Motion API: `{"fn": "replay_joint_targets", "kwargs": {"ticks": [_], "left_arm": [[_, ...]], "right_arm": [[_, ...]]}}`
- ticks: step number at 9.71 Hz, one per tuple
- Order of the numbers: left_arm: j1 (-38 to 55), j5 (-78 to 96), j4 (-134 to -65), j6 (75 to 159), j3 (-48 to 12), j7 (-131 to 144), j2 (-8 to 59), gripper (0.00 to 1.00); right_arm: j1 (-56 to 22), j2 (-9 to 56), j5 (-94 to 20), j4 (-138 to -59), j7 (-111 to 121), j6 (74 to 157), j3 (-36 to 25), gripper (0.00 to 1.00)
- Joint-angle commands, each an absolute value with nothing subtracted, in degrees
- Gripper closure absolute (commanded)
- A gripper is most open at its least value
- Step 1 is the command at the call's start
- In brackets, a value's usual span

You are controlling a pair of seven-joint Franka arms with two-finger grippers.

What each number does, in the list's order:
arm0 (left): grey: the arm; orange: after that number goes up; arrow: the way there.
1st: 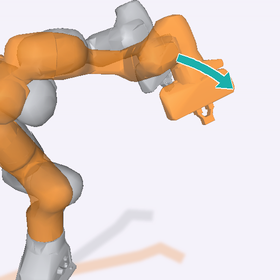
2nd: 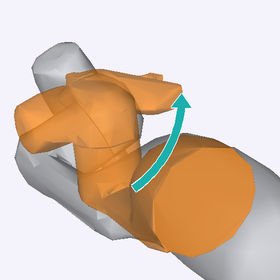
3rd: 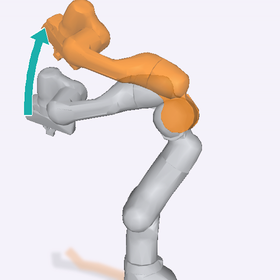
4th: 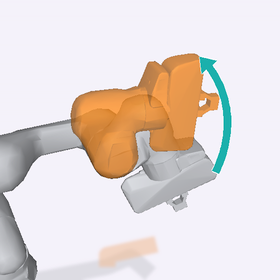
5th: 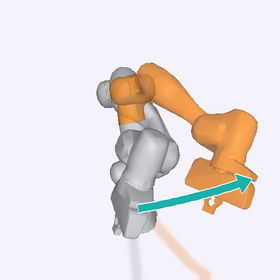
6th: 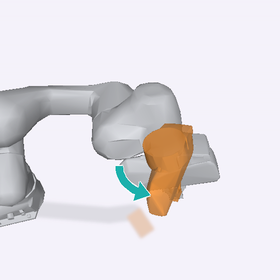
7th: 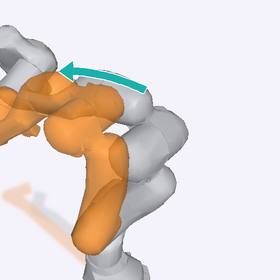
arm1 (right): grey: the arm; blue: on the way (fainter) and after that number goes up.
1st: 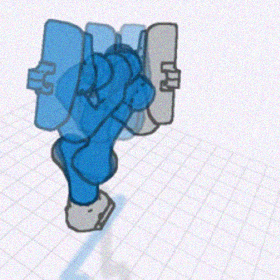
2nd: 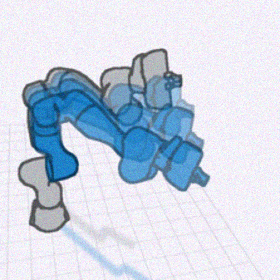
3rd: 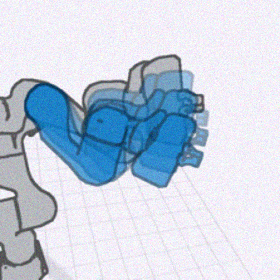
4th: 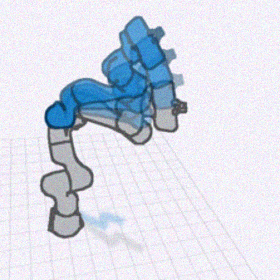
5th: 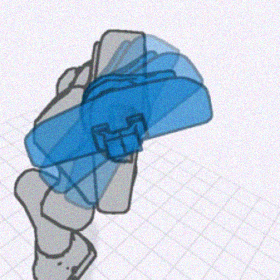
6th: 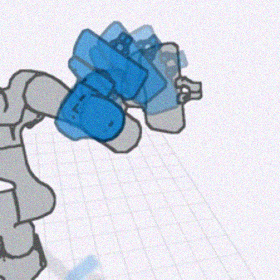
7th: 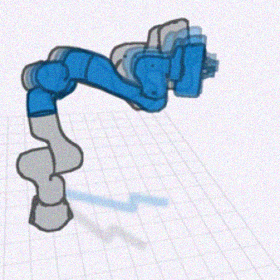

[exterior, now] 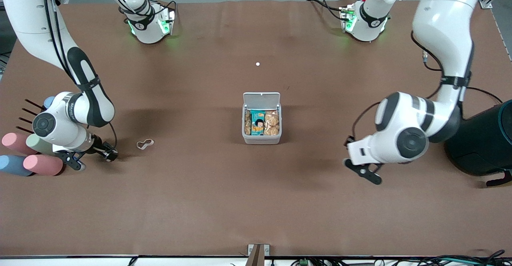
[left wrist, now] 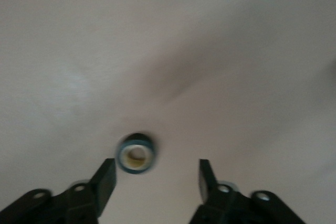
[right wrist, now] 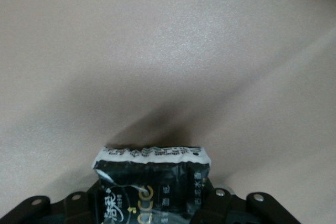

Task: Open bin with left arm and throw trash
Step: 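Move the left gripper to the black tape roll and grasp it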

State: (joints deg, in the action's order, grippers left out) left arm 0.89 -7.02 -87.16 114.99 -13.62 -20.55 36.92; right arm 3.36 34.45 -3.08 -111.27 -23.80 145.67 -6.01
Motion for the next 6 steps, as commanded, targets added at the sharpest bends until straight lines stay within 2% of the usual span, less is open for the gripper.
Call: {"fn": "replay_joint_targets", "kwargs": {"ticks": [1,3,4,5,6], "left_arm": [[-4.0,-12.4,-99.4,127.5,-14.4,-25.5,35.2,0.0],[-4.7,-12.6,-104.7,133.5,-14.6,-23.7,35.2,0.0],[-4.4,-12.7,-105.0,133.7,-14.8,-20.9,35.2,0.0],[-3.5,-12.7,-105.1,133.7,-14.9,-18.4,35.2,0.0],[-2.7,-12.7,-105.4,133.7,-14.9,-16.8,35.2,0.0]], "right_arm": [[2.0,30.5,-3.6,-108.8,-29.4,136.5,-6.0,0.97],[-2.5,27.3,-3.4,-101.8,-40.9,121.8,-6.1,0.96],[-5.3,25.9,-3.5,-97.7,-46.4,114.8,-5.9,0.96],[-10.3,25.8,-3.5,-93.0,-53.5,109.8,-6.0,0.96],[-15.6,26.1,-3.6,-90.0,-61.9,108.3,-5.9,0.96]]}}
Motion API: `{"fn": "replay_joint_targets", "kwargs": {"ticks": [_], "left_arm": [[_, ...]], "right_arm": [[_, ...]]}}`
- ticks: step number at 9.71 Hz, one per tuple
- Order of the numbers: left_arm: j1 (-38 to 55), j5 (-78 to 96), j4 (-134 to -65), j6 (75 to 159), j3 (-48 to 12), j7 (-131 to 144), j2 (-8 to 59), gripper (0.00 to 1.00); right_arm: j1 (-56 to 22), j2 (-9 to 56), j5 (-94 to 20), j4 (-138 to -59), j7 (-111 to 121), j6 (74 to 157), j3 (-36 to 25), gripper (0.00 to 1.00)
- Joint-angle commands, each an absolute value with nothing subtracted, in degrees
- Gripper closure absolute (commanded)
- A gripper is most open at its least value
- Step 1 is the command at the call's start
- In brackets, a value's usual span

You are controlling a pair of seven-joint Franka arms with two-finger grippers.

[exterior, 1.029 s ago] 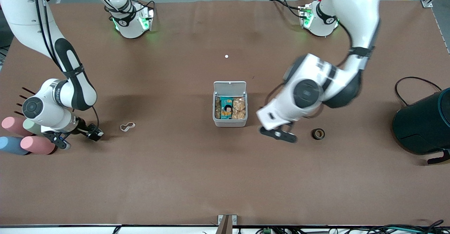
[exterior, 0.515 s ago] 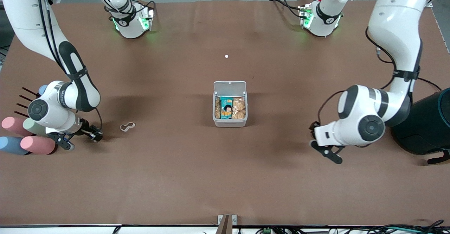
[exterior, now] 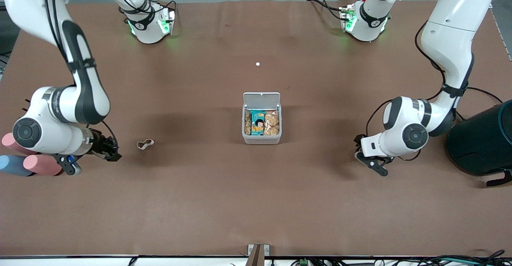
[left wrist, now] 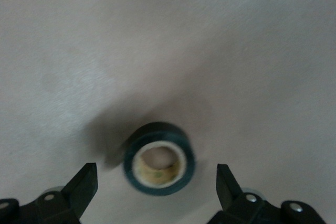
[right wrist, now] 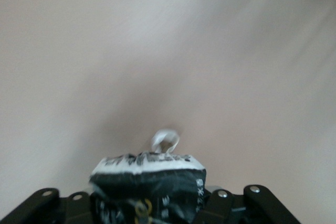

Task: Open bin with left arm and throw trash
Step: 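Move the left gripper to the black tape roll and grasp it, then carry the black packet over the bin with the right gripper and release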

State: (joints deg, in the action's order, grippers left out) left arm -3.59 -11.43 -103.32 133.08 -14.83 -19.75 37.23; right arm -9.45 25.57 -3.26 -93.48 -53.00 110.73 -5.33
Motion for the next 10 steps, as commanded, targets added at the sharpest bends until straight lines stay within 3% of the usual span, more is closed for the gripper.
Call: {"fn": "replay_joint_targets", "kwargs": {"ticks": [1,3,6,7,8,9,10], "left_arm": [[-2.8,-12.8,-106.4,135.0,-14.9,-16.8,35.2,0.0],[-3.3,-15.3,-108.7,139.6,-14.8,-17.2,35.2,0.0],[-3.6,-16.7,-108.8,140.1,-14.8,-17.3,35.3,0.01],[-3.5,-16.7,-108.8,140.1,-14.8,-17.7,35.2,0.12],[-3.4,-16.7,-108.7,139.6,-14.9,-16.9,35.2,0.67],[-3.3,-16.7,-108.5,139.3,-14.9,-16.5,35.2,0.9],[-3.3,-16.7,-108.5,139.3,-14.9,-16.5,35.2,1.0]], "right_arm": [[-21.3,26.2,-3.7,-88.9,-66.8,108.6,-5.9,0.96],[-31.1,26.7,-5.2,-85.7,-68.4,108.8,-5.8,0.96],[-40.5,32.1,-7.1,-80.7,-73.3,113.0,-5.8,0.94],[-42.5,34.1,-7.0,-79.5,-75.0,117.6,-5.8,0.94],[-43.3,35.2,-7.0,-78.8,-75.1,120.4,-5.8,0.92],[-44.0,35.5,-7.0,-78.8,-75.0,121.5,-5.8,0.9],[-44.6,35.9,-7.0,-78.7,-75.0,121.7,-5.8,0.88]]}}
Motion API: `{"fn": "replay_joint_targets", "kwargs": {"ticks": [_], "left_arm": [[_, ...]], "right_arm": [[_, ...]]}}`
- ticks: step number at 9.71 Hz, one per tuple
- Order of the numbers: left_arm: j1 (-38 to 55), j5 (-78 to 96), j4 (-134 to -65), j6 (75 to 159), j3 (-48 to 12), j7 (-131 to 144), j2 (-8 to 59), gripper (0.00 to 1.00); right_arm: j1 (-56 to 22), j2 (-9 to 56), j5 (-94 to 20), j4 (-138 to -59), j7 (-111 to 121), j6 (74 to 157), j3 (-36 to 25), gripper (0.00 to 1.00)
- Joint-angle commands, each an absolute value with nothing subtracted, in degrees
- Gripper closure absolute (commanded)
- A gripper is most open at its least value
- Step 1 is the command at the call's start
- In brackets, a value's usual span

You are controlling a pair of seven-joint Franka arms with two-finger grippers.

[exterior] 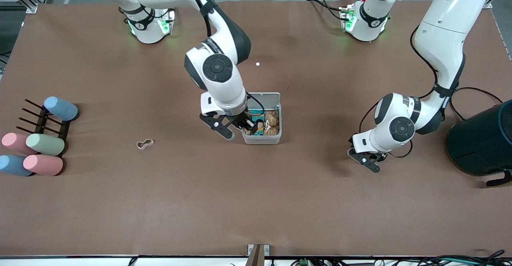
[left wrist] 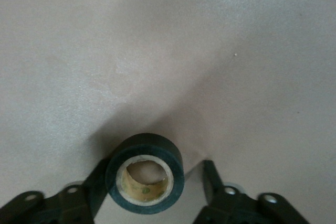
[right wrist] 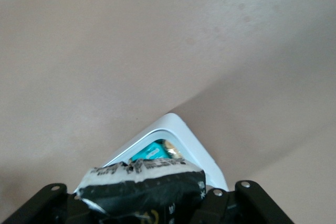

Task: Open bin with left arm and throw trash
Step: 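Carry the black packet over the bin with the right gripper and release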

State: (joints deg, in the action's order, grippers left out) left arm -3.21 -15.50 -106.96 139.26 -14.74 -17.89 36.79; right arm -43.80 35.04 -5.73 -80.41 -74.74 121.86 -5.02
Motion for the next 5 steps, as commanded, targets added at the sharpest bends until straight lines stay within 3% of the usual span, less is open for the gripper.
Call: {"fn": "replay_joint_targets", "kwargs": {"ticks": [1,3,5], "left_arm": [[-3.0,-16.7,-107.8,139.2,-14.9,-16.5,35.0,1.0],[-2.5,-15.7,-102.2,131.4,-17.6,-15.6,33.8,1.0],[-2.5,-15.6,-96.4,123.4,-23.3,-7.7,33.8,1.0]], "right_arm": [[-44.6,36.4,-6.9,-78.7,-74.3,122.9,-5.8,0.85],[-45.5,37.5,-7.0,-78.7,-74.1,125.1,-5.7,0.6],[-48.2,38.6,-6.9,-79.0,-74.2,125.2,-5.8,0.55]]}}
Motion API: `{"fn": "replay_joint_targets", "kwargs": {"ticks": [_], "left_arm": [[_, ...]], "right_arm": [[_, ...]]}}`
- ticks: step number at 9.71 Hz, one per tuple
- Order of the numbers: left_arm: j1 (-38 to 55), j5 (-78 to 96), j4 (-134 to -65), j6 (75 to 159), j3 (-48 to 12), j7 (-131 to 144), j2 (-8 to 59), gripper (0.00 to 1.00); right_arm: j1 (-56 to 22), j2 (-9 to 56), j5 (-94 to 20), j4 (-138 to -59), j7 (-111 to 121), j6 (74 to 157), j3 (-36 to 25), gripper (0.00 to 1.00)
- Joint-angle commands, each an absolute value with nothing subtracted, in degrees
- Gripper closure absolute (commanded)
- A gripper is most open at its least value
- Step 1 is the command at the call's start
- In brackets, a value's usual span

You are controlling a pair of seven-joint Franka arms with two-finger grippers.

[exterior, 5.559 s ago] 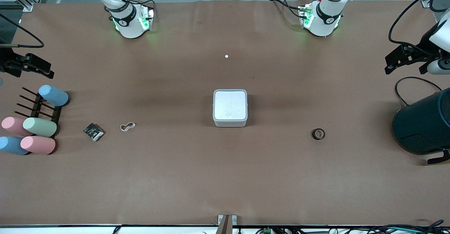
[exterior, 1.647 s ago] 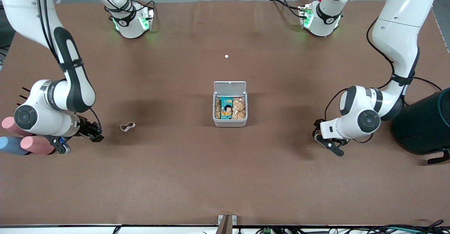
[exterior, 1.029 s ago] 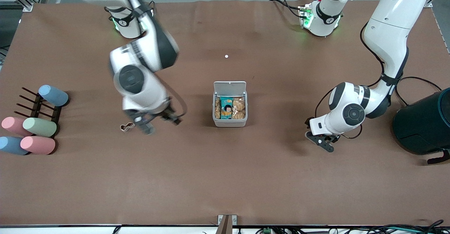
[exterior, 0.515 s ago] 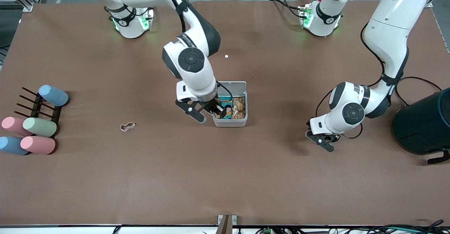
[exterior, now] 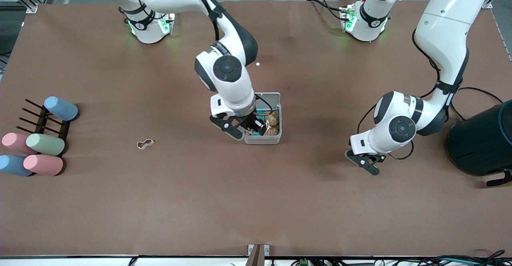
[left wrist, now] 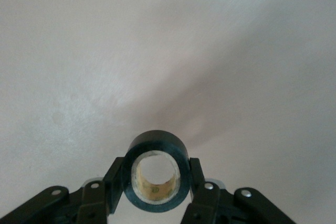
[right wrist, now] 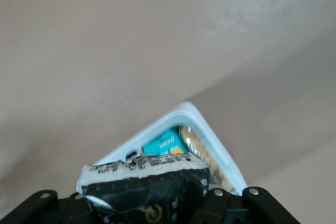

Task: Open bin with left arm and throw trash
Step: 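Lower the tape roll into the bin with the left gripper while the right gripper withdraws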

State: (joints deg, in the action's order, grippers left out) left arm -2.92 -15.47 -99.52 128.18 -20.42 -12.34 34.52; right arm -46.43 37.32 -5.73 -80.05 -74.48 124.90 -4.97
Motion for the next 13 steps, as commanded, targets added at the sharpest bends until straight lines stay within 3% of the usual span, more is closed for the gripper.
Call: {"fn": "replay_joint_targets", "kwargs": {"ticks": [1,2,3,6,9,13], "left_arm": [[-2.6,-15.6,-95.6,121.7,-26.1,-2.9,33.8,1.0],[-2.8,-15.7,-95.4,121.3,-29.1,2.5,33.8,1.0],[-2.4,-15.7,-95.1,121.3,-31.4,7.9,34.0,1.0],[0.7,-15.7,-93.3,121.3,-35.2,20.5,35.3,1.0],[1.2,-15.7,-93.2,121.3,-38.7,27.3,35.3,1.0],[1.6,-15.7,-92.4,121.3,-40.6,29.4,35.3,1.0]], "right_arm": [[-48.3,39.0,-6.9,-79.0,-74.0,125.2,-5.8,0.51],[-48.3,39.2,-6.8,-79.1,-74.0,124.9,-5.8,0.44],[-49.7,39.2,-6.4,-79.3,-74.2,124.8,-5.8,0.28],[-49.3,39.1,-6.3,-79.3,-74.4,124.7,-5.9,0.01],[-48.7,38.8,-6.5,-79.3,-74.4,124.4,-6.2,0.01],[-38.0,34.2,-7.3,-78.9,-74.1,113.4,-6.2,0.02]]}}
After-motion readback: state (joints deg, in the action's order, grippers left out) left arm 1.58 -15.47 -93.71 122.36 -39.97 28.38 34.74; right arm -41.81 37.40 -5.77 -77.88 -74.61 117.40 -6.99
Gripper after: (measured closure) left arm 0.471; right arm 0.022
